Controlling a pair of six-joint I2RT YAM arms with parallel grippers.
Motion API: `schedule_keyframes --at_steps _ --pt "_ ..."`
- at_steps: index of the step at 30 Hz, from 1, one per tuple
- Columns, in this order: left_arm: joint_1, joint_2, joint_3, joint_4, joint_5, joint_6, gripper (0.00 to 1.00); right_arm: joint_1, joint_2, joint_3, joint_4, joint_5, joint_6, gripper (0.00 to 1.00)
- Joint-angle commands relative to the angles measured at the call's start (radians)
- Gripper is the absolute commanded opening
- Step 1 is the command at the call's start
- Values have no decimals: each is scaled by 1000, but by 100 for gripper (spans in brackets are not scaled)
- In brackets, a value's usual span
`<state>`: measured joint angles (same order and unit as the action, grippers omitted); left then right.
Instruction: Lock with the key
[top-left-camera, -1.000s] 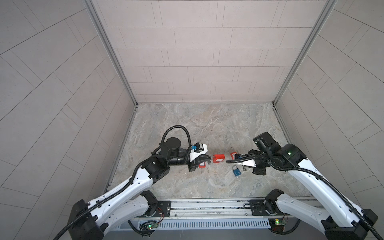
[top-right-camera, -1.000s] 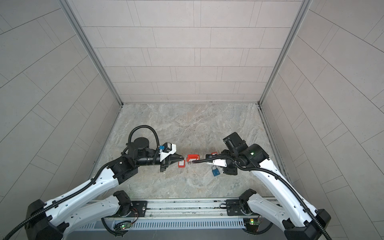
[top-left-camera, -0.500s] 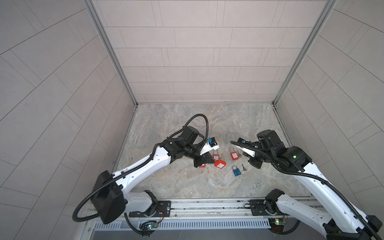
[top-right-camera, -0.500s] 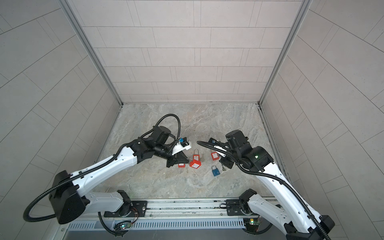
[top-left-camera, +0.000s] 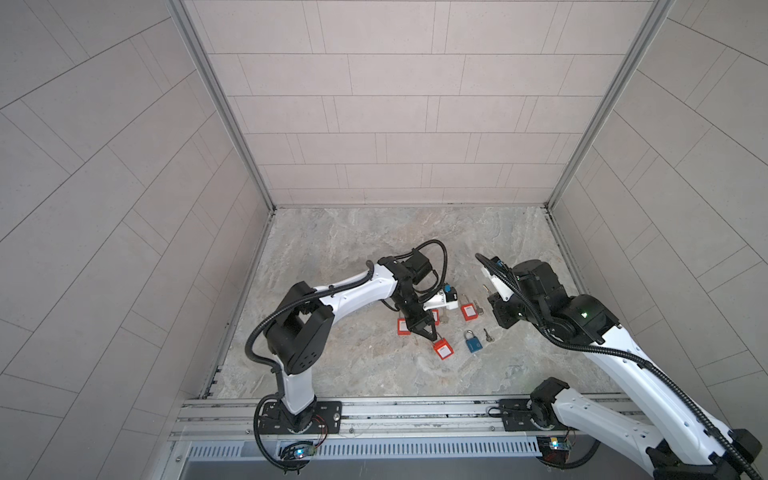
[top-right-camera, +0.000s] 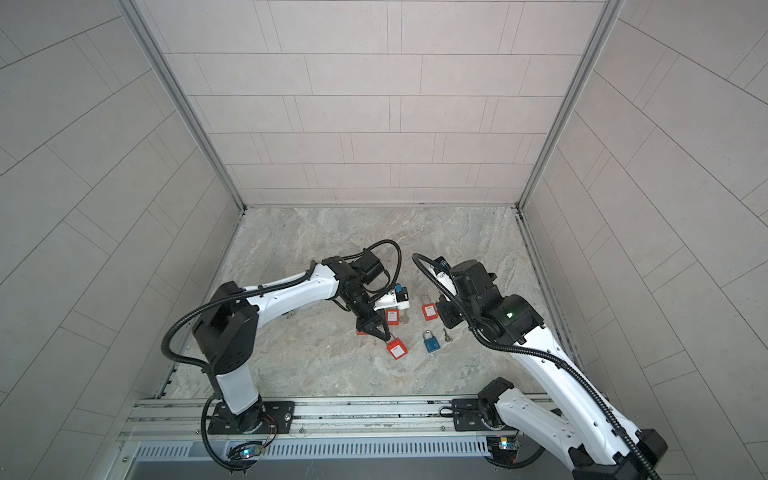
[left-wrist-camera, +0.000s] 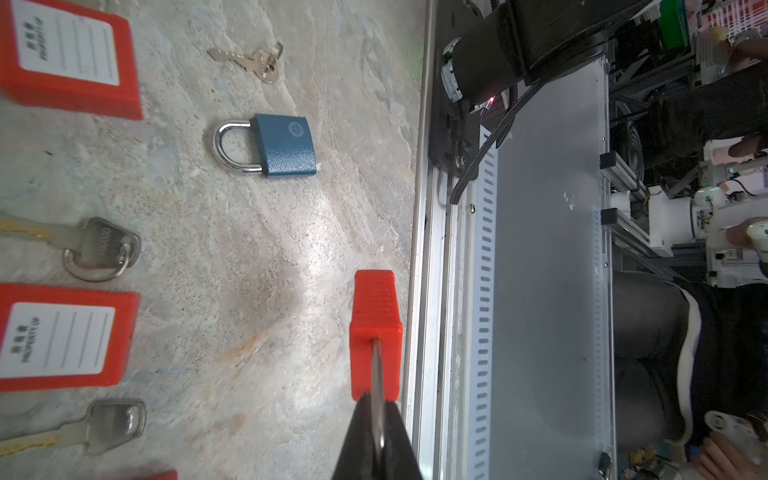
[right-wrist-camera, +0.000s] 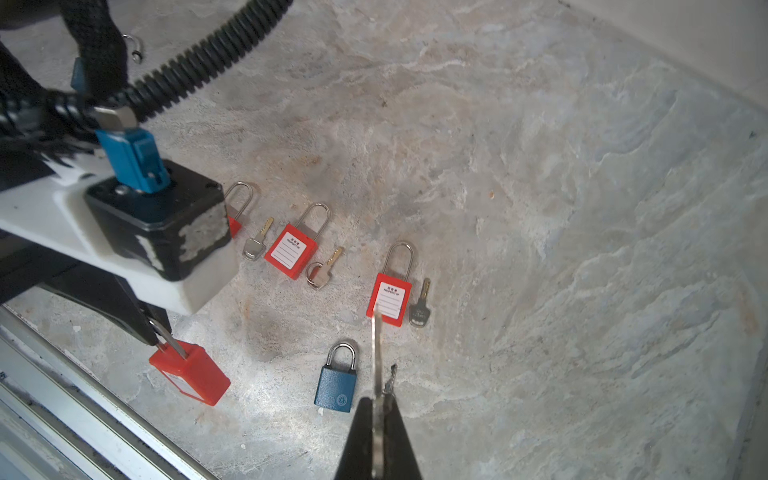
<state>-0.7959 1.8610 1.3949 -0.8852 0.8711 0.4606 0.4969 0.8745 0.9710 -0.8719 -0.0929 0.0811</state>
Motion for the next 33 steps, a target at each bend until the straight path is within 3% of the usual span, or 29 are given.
schedule_keyframes --at_steps 1,7,19,28,33 --pt "-15 59 81 -166 15 97 0 3 -55 -41 33 38 120 0" --pt "-48 190 209 -277 -13 143 0 5 -63 -92 15 71 222 0" --pt "-68 329 338 -302 -102 128 8 21 -104 -195 37 39 348 0" --pt "-75 370 403 -282 -196 92 22 86 -178 -287 91 24 448 0" --pt "-75 356 394 -235 -223 68 32 156 -206 -321 89 71 493 0"
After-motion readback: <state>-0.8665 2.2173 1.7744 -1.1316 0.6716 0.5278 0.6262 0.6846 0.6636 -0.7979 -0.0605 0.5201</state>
